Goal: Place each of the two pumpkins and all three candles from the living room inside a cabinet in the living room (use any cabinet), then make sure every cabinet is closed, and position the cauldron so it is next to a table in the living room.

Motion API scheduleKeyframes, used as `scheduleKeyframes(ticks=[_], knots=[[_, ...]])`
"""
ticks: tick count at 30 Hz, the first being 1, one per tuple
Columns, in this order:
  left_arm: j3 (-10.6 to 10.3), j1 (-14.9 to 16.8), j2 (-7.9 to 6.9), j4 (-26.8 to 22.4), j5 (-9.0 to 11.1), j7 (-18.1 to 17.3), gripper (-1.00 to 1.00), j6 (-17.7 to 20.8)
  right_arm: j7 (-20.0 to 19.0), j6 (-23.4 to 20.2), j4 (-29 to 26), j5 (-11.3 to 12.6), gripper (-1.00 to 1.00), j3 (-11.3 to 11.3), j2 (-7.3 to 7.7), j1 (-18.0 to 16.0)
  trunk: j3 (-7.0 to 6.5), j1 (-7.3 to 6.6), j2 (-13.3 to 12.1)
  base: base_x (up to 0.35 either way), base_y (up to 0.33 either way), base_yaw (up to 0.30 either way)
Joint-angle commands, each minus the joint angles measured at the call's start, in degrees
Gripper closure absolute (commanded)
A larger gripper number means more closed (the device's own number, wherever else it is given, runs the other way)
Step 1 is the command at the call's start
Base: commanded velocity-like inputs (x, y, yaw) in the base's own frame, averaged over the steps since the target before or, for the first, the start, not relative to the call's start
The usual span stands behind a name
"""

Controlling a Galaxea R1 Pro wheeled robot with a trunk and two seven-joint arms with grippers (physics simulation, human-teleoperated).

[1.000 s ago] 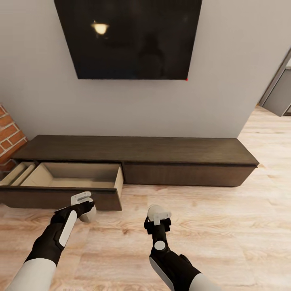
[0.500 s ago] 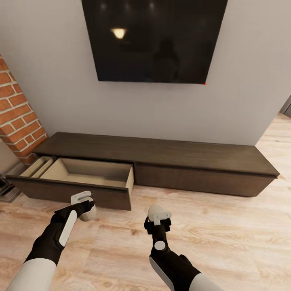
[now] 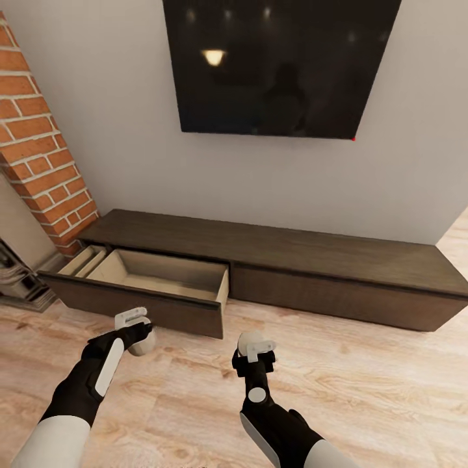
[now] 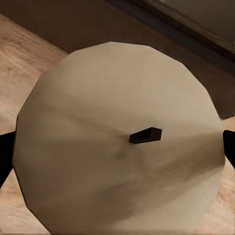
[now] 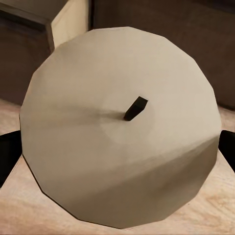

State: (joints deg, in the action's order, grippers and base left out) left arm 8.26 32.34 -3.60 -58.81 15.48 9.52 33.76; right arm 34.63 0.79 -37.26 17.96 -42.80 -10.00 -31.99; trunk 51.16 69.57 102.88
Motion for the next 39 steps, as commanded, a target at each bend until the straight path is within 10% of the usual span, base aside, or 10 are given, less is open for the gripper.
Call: scheduleKeyframes(ticks=[1, 39], knots=[[0.0, 0.0, 0.00, 0.0, -0.2, 0.0, 1.00, 0.0, 0.0, 0.0, 0.0, 0.0, 1.00, 0.0, 0.00, 0.0, 0.00, 0.00, 0.0, 0.000, 0.000, 0.274], [0.3, 0.0, -0.09, 0.0, 0.0, -0.1, 1.00, -0.2, 0.0, 0.0, 0.0, -0.2, 1.00, 0.0, 0.00, 0.0, -0.23, 0.00, 0.0, 0.231, 0.029, 0.214]])
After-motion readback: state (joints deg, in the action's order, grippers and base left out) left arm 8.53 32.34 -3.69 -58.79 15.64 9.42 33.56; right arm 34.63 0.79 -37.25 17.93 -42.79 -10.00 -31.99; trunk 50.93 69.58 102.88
